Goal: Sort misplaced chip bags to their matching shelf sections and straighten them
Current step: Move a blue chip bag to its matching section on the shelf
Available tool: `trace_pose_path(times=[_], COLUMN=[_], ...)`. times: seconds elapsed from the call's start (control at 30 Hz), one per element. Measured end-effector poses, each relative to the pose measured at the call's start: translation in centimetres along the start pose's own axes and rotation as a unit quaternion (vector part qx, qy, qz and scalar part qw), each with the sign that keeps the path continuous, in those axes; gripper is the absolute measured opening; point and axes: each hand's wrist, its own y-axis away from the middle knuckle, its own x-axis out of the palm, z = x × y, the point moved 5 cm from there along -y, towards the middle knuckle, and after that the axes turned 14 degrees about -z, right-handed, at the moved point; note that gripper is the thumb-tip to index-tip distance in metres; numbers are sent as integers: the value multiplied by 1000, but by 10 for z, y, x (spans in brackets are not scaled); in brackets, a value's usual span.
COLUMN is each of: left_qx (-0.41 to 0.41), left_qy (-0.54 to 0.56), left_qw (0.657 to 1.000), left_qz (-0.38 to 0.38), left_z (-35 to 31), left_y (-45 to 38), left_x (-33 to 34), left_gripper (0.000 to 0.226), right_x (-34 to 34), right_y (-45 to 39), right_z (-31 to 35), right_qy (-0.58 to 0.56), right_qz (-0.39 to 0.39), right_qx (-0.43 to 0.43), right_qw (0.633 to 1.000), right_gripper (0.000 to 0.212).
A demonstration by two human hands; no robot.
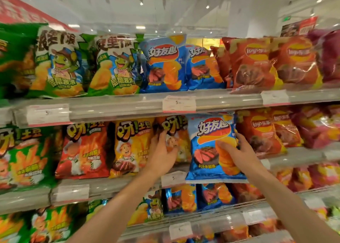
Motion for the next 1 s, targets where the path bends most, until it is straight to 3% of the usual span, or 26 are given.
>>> trace_pose_path(times=[0.1,0.23,0.6,1.0], left_qx=[-42,-81,-9,27], left_qy=[-16,-8,43,22], left_qw=[999,996,998,997], left_qz=[16,21,-33,-68], left_z=[8,11,-9,-19], left_y=[-15,-22,-21,12], left_x=[25,38,51,-53], left_gripper=[80,88,86,81], right_x=[-16,-31,-48,-18], right_y=[-15,-30,-46,-50], right_z=[-3,-6,-15,-7], right_qy=[-4,-14,-7,-12], right_qz=[-1,-19,-17,15], right_qx=[-9,-20,-48,-67], right_qw=[1000,1000,999,998], right_gripper=[53,63,64,49])
